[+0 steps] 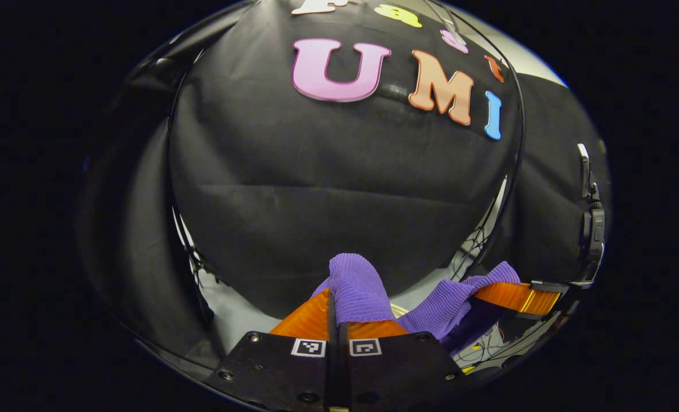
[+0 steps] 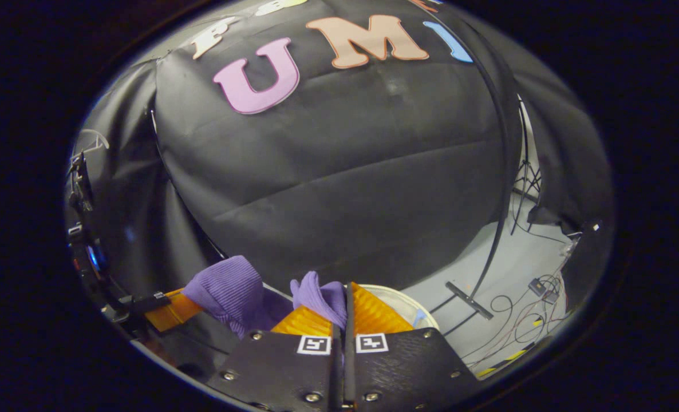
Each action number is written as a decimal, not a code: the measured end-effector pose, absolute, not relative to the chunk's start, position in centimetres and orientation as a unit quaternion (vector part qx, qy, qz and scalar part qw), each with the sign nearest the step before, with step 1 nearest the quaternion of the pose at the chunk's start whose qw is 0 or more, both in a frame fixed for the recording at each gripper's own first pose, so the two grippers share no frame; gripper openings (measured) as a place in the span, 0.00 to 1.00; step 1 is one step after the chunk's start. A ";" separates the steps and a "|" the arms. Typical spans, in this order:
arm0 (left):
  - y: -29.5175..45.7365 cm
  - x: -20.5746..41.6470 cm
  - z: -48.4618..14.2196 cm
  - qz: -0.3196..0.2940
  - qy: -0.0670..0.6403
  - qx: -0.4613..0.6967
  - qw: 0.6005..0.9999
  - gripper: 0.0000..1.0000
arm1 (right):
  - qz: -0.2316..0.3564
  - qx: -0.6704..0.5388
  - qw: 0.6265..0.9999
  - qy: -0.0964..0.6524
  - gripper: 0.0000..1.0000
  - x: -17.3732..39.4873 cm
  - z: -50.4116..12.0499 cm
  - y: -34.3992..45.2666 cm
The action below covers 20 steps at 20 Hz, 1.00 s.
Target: Grasp the clothes on the hanger with both hands and then place them into the laundry hamper below.
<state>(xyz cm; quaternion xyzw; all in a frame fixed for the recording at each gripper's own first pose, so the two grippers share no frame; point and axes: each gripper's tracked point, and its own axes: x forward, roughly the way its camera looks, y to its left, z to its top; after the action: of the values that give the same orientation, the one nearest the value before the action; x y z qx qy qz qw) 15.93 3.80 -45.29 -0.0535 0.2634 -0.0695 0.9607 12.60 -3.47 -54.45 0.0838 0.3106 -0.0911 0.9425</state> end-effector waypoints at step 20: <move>2.4 8.5 -61.2 -0.094 0.492 -0.068 0.863 0.46 | -0.128 0.073 0.886 0.440 0.34 6.8 -66.5 -5.4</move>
<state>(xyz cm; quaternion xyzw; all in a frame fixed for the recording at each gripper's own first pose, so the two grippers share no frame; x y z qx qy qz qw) 8.53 2.41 -61.23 -0.0678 0.4915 -0.0936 0.8632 6.79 -5.40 -66.47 0.0730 0.4396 -0.1276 0.8861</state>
